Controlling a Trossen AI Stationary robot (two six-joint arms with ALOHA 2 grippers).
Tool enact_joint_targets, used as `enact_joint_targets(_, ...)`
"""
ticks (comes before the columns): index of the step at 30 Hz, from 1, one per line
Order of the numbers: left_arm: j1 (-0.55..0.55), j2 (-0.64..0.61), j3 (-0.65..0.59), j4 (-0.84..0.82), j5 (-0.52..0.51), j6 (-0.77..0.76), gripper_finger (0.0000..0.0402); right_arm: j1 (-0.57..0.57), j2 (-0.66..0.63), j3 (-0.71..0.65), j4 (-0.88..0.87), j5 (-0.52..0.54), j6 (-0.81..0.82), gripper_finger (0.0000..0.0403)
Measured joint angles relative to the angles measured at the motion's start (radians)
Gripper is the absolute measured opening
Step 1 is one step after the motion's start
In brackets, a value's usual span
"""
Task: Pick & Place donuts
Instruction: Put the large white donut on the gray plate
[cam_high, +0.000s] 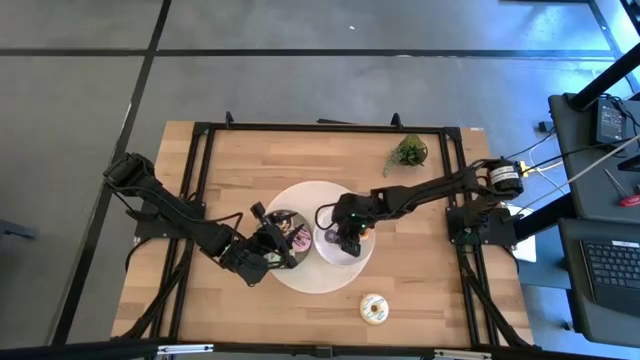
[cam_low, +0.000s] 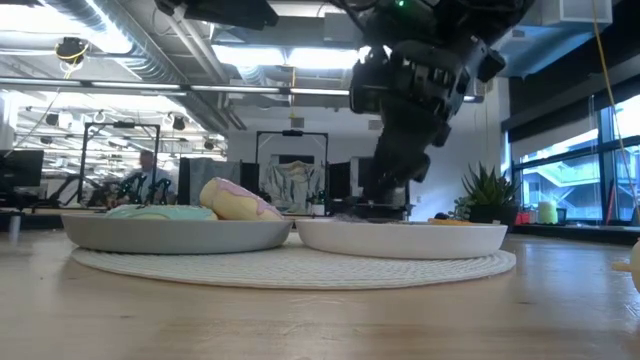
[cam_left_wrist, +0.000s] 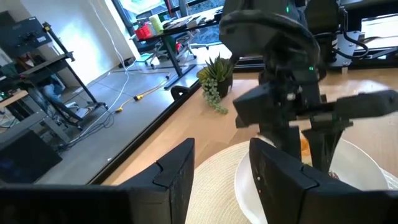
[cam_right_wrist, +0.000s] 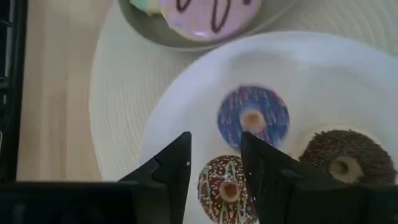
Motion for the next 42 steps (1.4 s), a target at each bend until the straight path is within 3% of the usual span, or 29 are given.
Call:
enact_joint_targets(4,0.0,0.0,0.0,-0.006,0.01,0.0,0.0149,0.0,-0.056,0.0,-0.09,0.01,0.012,0.0141)
enact_joint_targets(8,0.0,0.0,0.0,-0.007,0.033,0.001,0.0152,0.028,-0.129,0.0,-0.209,0.119,0.032,0.0141)
enact_joint_targets(13,0.0,0.0,0.0,-0.007,0.033,0.001,0.015,0.145,-0.179,-0.008,-0.297,0.233,0.088,0.0141)
enact_joint_targets(23,0.006,0.0,0.0,-0.007,0.042,0.002,0.0152,0.453,-0.172,-0.091,-0.242,0.269,0.232,0.0141)
enact_joint_targets(27,0.013,0.0,0.0,-0.007,0.066,0.001,0.0149,0.556,-0.172,-0.091,-0.205,0.365,0.361,0.0141)
enact_joint_targets(30,0.02,0.0,0.0,-0.007,0.086,0.001,0.0148,0.606,-0.172,-0.091,-0.158,0.401,0.463,0.0141)
enact_joint_targets(36,0.04,0.0,0.0,-0.007,0.163,0.0,0.0152,0.675,-0.172,-0.091,-0.062,0.441,0.42,0.0142)
enact_joint_targets(42,0.057,0.0,0.0,-0.007,0.245,0.0,0.0149,0.704,-0.172,-0.091,-0.073,0.517,0.439,0.0195)
